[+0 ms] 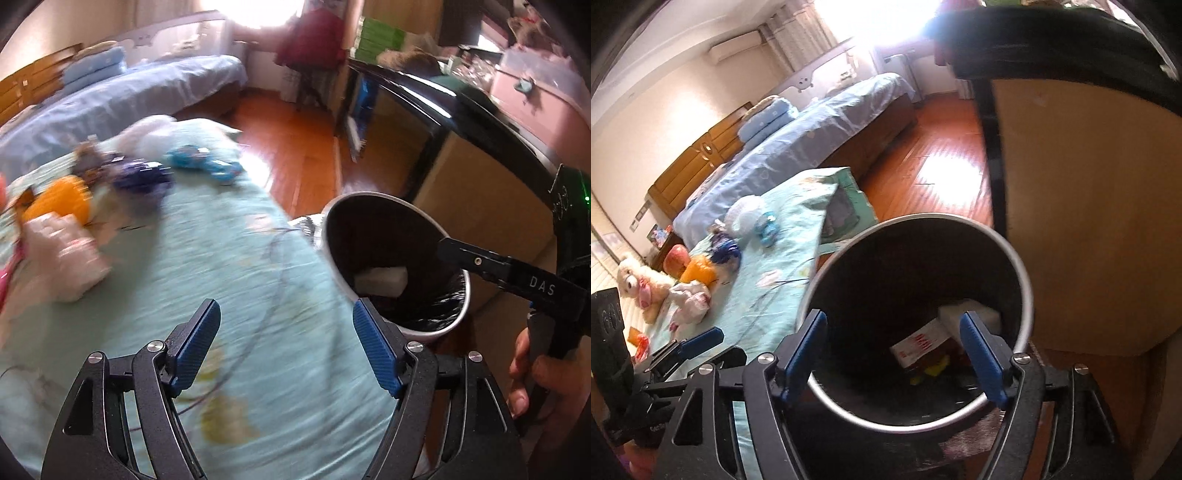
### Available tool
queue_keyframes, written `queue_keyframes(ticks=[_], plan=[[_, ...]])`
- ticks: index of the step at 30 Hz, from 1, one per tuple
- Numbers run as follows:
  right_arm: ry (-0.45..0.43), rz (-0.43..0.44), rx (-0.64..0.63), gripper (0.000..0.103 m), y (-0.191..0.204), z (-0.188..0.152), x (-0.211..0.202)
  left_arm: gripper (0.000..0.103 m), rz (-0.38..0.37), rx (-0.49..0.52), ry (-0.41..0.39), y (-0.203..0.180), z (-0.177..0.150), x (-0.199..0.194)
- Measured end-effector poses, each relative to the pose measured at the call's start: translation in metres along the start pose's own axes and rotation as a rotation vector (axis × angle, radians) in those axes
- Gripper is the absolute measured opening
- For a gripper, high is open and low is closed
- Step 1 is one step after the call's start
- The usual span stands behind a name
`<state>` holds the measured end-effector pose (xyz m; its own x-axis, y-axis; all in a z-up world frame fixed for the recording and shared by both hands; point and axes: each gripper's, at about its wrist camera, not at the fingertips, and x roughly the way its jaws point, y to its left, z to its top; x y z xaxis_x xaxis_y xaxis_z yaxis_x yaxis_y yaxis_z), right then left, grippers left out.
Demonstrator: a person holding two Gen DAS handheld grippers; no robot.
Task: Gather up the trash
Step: 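Carry carton and sponge over the bin and open both tools to drop them, then move both open tools back over the table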
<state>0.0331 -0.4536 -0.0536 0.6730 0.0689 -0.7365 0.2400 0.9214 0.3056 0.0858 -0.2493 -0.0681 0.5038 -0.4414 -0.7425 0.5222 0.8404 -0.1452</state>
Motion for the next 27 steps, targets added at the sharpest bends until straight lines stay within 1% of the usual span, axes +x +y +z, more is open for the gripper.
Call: queue_keyframes(ticks=[7, 13, 21, 27], plan=[[0.036, 0.058, -0.063, 0.077, 0.046, -0.008, 0.016, 0.076, 0.084, -0.055, -0.033, 0.048, -0.025, -0.034], [0.074, 0.108, -0.118, 0.077, 0.088, -0.017, 0.033, 0.076, 0.150, -0.126, -0.045, 0.092, -0.042, -0.051], [0.109, 0.165, -0.195, 0.077, 0.142, -0.029, 0.046, 0.076, 0.209, -0.196, -0.049, 0.132, -0.054, -0.064], [0.146, 0.203, -0.247, 0.077, 0.175, -0.039, 0.060, 0.076, 0.248, -0.239, -0.053, 0.160, -0.065, -0.077]])
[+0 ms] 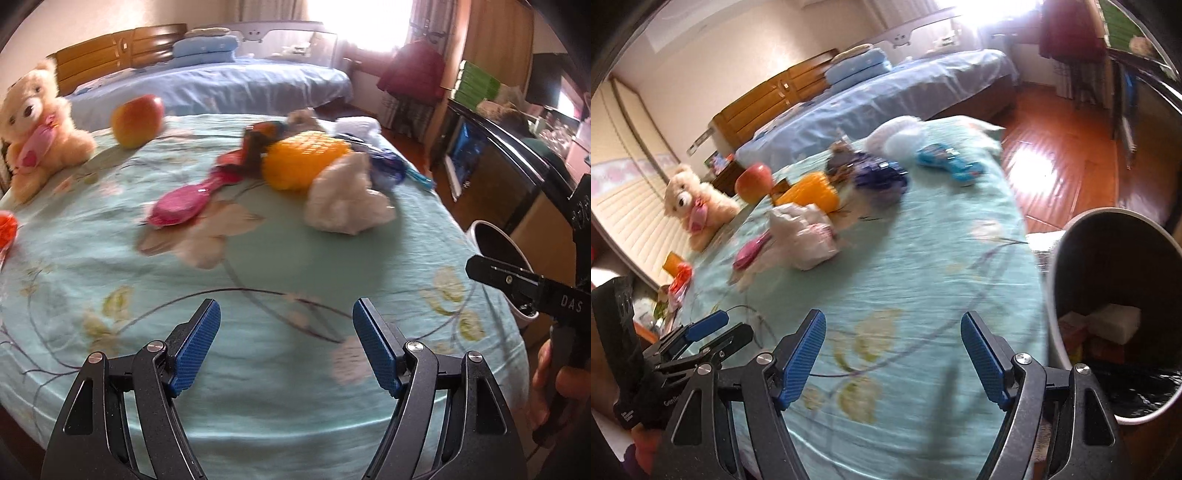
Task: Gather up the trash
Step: 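Move both open tools back over the table, then grasp the pink brush with the left tool while the right tool grasps the white tissue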
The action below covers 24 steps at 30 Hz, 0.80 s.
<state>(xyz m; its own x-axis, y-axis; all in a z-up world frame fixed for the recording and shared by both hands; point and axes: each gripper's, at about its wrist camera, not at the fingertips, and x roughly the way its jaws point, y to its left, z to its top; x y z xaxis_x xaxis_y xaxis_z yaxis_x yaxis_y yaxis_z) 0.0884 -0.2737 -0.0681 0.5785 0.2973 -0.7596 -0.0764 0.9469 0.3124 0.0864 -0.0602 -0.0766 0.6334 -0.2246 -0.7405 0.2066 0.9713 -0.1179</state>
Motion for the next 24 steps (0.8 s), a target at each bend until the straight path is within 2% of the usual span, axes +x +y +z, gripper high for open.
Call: queue_keyframes(ticks=[11, 15, 24], plan=[[0.037, 0.048, -0.049, 0.077, 0.047, 0.008, 0.038, 0.076, 0.071, -0.038, 0.019, 0.053, 0.012, 0.007], [0.031, 0.046, -0.045, 0.085, 0.057, 0.016, 0.052, 0.076, 0.091, -0.027, 0.019, 0.068, 0.026, 0.016], [0.024, 0.013, -0.026, 0.085, 0.071, 0.033, 0.078, 0.081, 0.103, -0.006, 0.039, 0.091, 0.061, 0.051]])
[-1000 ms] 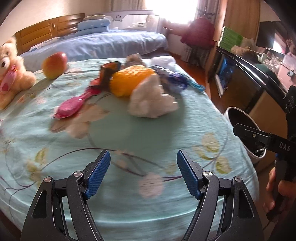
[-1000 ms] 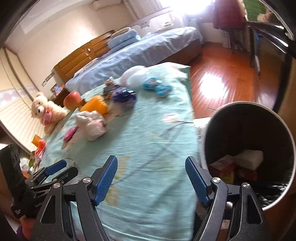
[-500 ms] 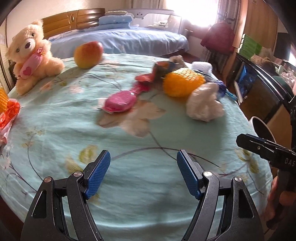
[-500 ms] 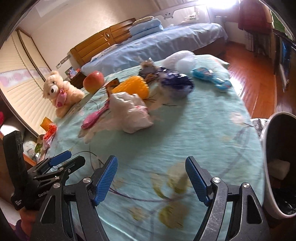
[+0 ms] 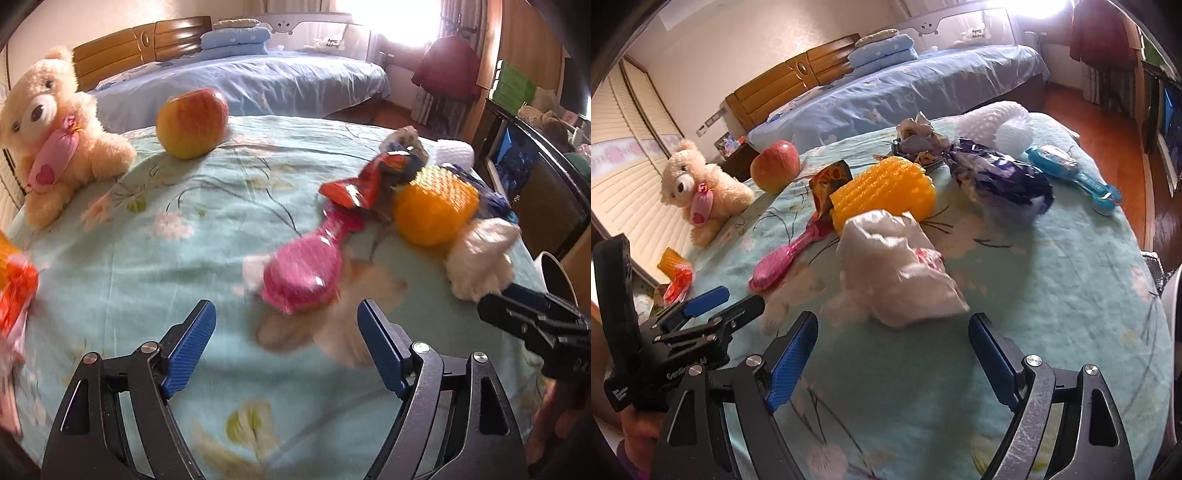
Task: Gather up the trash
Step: 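Grasp the pink brush with the left tool while the right tool grasps the white tissue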
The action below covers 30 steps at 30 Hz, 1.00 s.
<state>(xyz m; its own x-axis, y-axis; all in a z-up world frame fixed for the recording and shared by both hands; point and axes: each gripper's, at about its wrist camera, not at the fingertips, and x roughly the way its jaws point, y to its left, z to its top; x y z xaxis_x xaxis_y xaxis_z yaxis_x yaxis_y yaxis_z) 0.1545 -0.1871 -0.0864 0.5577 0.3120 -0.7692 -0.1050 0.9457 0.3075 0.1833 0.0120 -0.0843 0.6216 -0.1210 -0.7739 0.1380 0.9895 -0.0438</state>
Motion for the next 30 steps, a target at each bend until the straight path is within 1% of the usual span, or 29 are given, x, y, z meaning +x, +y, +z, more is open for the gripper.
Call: queue_keyframes(ticks=[4, 6, 7, 8, 9, 10, 11, 12, 13, 14, 17, 21, 27, 30], plan=[[-0.009, -0.025, 0.001, 0.085, 0.001, 0.003, 0.005, 0.081, 0.001, 0.022, 0.024, 0.000, 0.012, 0.017], [-0.017, -0.041, -0.006, 0.082, 0.002, 0.004, 0.006, 0.080, -0.005, 0.036, 0.045, -0.002, 0.015, 0.026], [-0.017, -0.052, -0.010, 0.075, 0.002, 0.004, 0.007, 0.071, -0.012, 0.041, 0.055, -0.003, 0.015, 0.029], [-0.017, -0.067, -0.013, 0.071, 0.002, 0.003, 0.007, 0.065, -0.007, 0.044, 0.056, -0.004, 0.015, 0.031], [-0.021, -0.074, -0.017, 0.066, 0.002, 0.003, 0.008, 0.061, -0.010, 0.050, 0.046, -0.005, 0.015, 0.029], [-0.025, -0.069, -0.019, 0.058, 0.002, 0.002, 0.007, 0.049, -0.017, 0.054, 0.041, -0.005, 0.015, 0.028], [-0.028, -0.062, -0.021, 0.047, 0.002, 0.002, 0.006, 0.050, -0.018, 0.058, 0.037, -0.006, 0.015, 0.027], [-0.023, -0.064, -0.022, 0.024, 0.002, 0.001, 0.006, 0.050, -0.019, 0.060, 0.033, -0.006, 0.014, 0.026], [-0.021, -0.064, -0.022, 0.014, 0.001, 0.001, 0.005, 0.049, -0.018, 0.062, 0.029, -0.007, 0.012, 0.023], [-0.019, -0.053, -0.021, 0.009, -0.001, 0.000, 0.004, 0.049, -0.015, 0.062, 0.021, -0.008, 0.010, 0.020], [-0.027, -0.031, -0.018, 0.008, -0.002, -0.002, -0.001, 0.049, -0.018, 0.055, 0.003, -0.009, 0.002, 0.009], [-0.044, -0.018, -0.044, 0.006, -0.001, -0.006, -0.015, 0.049, -0.030, 0.038, -0.009, -0.014, -0.012, -0.007], [-0.056, -0.005, -0.049, 0.006, -0.006, -0.015, -0.032, 0.049, -0.087, 0.018, -0.020, -0.031, -0.027, -0.029], [-0.066, -0.005, -0.039, 0.006, -0.013, -0.021, -0.043, 0.049, -0.115, 0.026, -0.029, -0.043, -0.032, -0.039]])
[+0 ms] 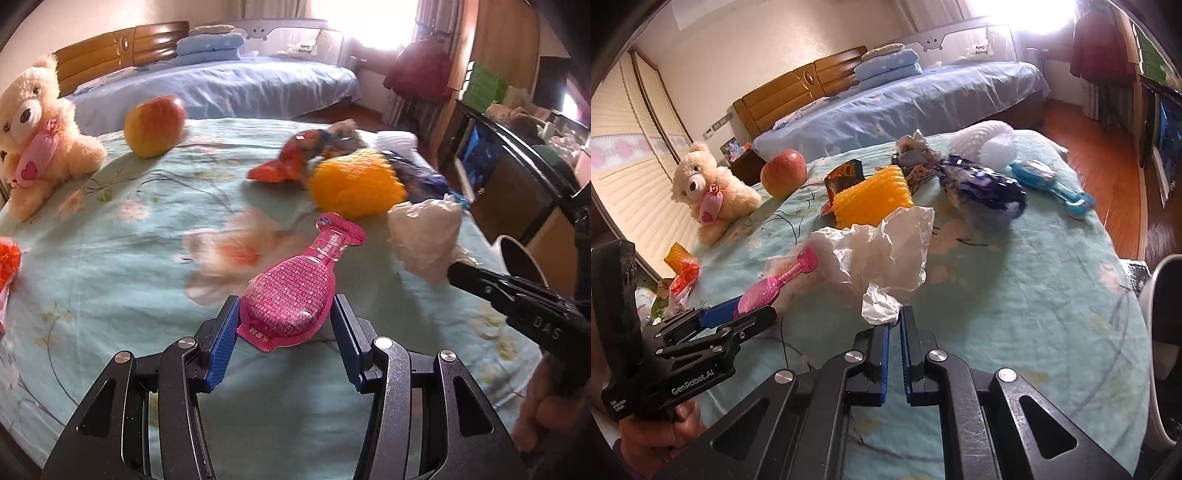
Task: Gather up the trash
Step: 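Grasp the pink brush with the left tool while the right tool grasps the white tissue, then carry the pink brush and tissue over the bin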
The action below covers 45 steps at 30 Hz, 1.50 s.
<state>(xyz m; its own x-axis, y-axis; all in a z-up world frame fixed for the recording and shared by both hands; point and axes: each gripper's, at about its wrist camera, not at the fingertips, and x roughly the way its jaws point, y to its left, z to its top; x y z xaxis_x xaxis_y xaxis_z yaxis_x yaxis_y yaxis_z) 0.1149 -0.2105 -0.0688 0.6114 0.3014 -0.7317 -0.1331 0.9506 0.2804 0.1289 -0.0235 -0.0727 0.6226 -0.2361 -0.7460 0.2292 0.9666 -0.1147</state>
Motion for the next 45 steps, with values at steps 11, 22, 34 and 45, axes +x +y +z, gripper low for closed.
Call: queue_keyframes(ticks=[11, 22, 34, 45], plan=[[-0.045, -0.039, 0.066, 0.006, -0.039, -0.017, -0.043, 0.049, -0.083, 0.071, -0.003, -0.056, -0.007, -0.008], [-0.081, -0.103, 0.149, 0.006, -0.084, -0.033, -0.078, 0.049, -0.150, 0.167, 0.021, -0.111, -0.012, 0.000], [-0.112, -0.142, 0.211, 0.006, -0.115, -0.043, -0.101, 0.049, -0.189, 0.244, 0.033, -0.157, -0.013, 0.004], [-0.129, -0.169, 0.259, 0.006, -0.139, -0.053, -0.118, 0.049, -0.217, 0.290, 0.042, -0.186, -0.014, 0.005]])
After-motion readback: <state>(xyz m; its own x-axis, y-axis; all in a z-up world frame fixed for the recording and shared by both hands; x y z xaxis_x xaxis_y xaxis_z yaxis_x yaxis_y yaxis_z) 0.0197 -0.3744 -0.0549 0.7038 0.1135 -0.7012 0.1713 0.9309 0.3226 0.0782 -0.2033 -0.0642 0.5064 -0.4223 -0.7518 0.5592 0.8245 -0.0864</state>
